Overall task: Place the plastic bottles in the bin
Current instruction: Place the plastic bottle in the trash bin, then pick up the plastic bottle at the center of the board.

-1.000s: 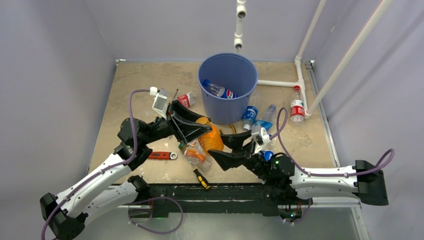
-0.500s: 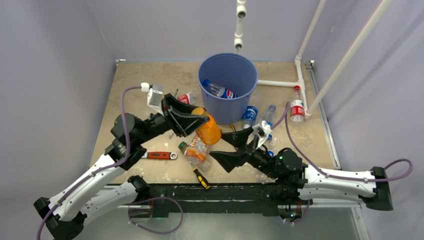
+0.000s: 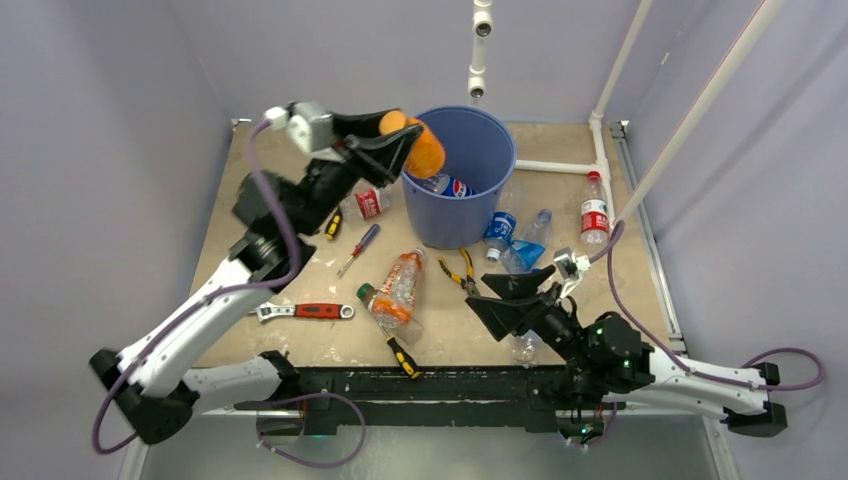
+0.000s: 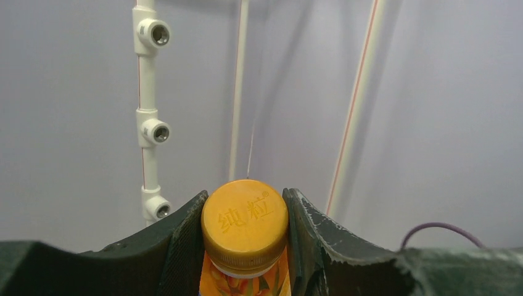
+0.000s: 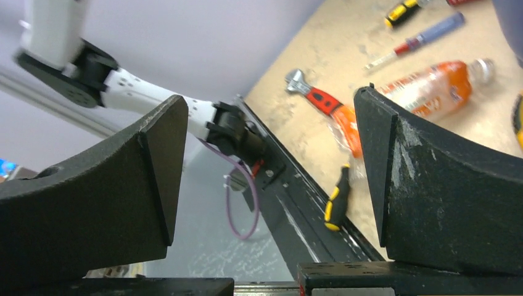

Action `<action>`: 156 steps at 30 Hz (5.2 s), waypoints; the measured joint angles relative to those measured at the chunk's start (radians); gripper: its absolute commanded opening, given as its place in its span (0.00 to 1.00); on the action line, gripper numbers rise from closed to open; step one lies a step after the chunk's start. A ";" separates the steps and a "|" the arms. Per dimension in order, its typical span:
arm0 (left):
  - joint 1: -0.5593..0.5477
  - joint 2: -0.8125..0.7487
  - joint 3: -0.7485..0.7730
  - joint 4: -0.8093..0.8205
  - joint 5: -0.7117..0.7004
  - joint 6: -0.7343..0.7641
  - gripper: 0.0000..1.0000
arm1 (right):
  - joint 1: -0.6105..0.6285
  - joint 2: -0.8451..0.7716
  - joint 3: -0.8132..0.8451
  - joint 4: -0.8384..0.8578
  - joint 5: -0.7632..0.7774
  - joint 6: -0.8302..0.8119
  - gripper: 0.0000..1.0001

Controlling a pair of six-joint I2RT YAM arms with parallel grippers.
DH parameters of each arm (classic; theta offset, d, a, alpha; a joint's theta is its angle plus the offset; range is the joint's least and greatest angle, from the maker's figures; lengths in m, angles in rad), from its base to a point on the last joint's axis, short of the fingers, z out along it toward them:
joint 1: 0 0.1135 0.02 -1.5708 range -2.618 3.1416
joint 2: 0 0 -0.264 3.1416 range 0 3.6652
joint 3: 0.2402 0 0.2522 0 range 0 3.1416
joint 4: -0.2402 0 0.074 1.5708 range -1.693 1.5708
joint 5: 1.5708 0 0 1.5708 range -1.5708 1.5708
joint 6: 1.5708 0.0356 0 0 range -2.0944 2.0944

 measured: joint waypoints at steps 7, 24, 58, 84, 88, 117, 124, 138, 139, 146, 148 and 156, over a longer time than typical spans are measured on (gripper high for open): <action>0.000 0.275 0.108 0.025 -0.015 0.147 0.00 | 0.000 0.108 0.007 -0.117 0.076 0.021 0.98; 0.000 0.602 0.277 0.017 -0.041 0.309 0.00 | 0.000 0.343 0.035 -0.144 0.066 0.018 0.97; 0.000 0.770 0.483 -0.145 -0.064 0.115 0.99 | 0.000 0.399 0.064 -0.170 0.039 0.021 0.97; 0.000 -0.184 -0.240 -0.587 -0.595 -0.002 0.97 | 0.000 0.538 0.034 -0.186 0.076 0.124 0.95; 0.000 -0.185 -0.327 -0.654 -0.609 -0.006 0.96 | 0.000 0.758 0.121 -0.202 0.070 0.128 0.94; -0.027 0.128 -0.340 -0.759 -0.147 0.051 0.95 | -0.122 0.631 0.113 -0.304 0.079 0.456 0.97; -0.048 0.209 -0.333 -0.808 -0.113 0.069 0.97 | -0.122 0.584 0.113 -0.322 0.079 0.455 0.97; -0.076 0.320 -0.314 -0.834 -0.091 0.084 0.99 | -0.122 0.526 0.109 -0.370 0.103 0.446 0.97; -0.081 0.328 -0.312 -0.836 -0.091 0.085 0.99 | -0.122 0.526 0.106 -0.370 0.104 0.446 0.97; -0.094 0.356 -0.311 -0.845 -0.098 0.086 0.96 | -0.122 0.518 0.092 -0.371 0.105 0.447 0.97; -0.095 0.363 -0.310 -0.848 -0.107 0.089 0.93 | -0.122 0.505 0.086 -0.371 0.105 0.447 0.97; -0.108 0.391 -0.306 -0.850 -0.118 0.092 0.94 | -0.122 0.458 0.080 -0.385 0.114 0.452 0.97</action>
